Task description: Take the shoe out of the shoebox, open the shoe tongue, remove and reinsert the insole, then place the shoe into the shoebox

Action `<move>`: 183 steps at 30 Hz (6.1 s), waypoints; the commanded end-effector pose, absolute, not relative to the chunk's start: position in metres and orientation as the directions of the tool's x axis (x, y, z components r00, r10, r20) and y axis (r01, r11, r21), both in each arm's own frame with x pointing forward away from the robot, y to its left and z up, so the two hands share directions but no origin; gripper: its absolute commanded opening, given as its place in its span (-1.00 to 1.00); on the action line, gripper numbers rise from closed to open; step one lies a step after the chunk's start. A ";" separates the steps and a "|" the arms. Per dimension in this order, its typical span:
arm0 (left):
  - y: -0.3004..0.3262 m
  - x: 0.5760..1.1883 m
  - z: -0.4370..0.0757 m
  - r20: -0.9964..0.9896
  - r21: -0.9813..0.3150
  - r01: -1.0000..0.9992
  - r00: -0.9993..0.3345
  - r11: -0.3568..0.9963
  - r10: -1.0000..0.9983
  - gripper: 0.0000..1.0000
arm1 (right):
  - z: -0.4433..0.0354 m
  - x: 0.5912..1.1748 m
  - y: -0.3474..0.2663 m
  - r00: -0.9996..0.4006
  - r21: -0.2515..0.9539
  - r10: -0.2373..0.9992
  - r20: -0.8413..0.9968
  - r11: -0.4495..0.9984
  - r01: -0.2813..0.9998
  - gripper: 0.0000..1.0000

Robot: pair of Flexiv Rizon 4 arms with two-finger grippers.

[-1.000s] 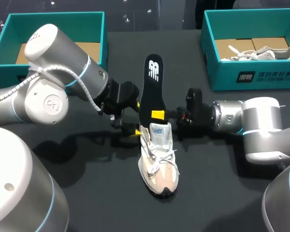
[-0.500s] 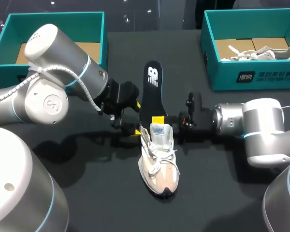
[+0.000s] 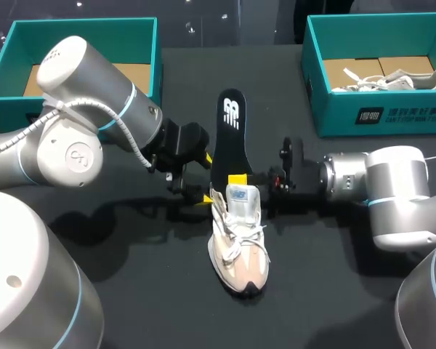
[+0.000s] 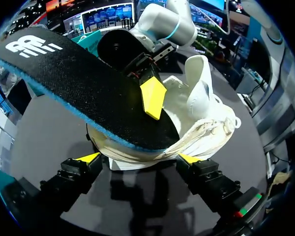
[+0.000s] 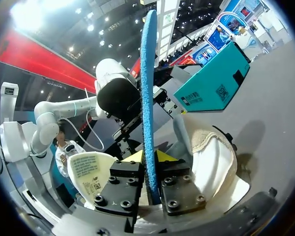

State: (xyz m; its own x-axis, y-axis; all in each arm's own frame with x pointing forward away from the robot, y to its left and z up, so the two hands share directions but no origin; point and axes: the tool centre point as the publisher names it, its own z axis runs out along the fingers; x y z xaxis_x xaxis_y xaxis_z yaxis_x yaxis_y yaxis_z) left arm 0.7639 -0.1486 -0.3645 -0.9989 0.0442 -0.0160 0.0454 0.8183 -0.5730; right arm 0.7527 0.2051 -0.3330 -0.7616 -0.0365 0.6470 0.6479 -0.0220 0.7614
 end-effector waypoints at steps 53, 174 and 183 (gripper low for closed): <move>-0.148 0.763 -0.364 -0.017 -0.572 0.046 -0.999 0.819 0.045 1.00 | -0.309 0.759 0.213 -0.815 0.815 0.009 0.579 0.040 0.579 -1.00; -0.148 0.763 -0.364 -0.017 -0.572 0.046 -0.999 0.819 0.045 1.00 | -0.314 0.759 0.204 -0.734 0.707 0.107 0.670 0.207 0.676 -0.31; -0.138 0.780 -0.319 -0.136 -0.592 0.175 -0.984 0.787 0.117 1.00 | -0.308 0.766 0.185 -0.718 0.685 0.144 0.680 0.223 0.694 -0.21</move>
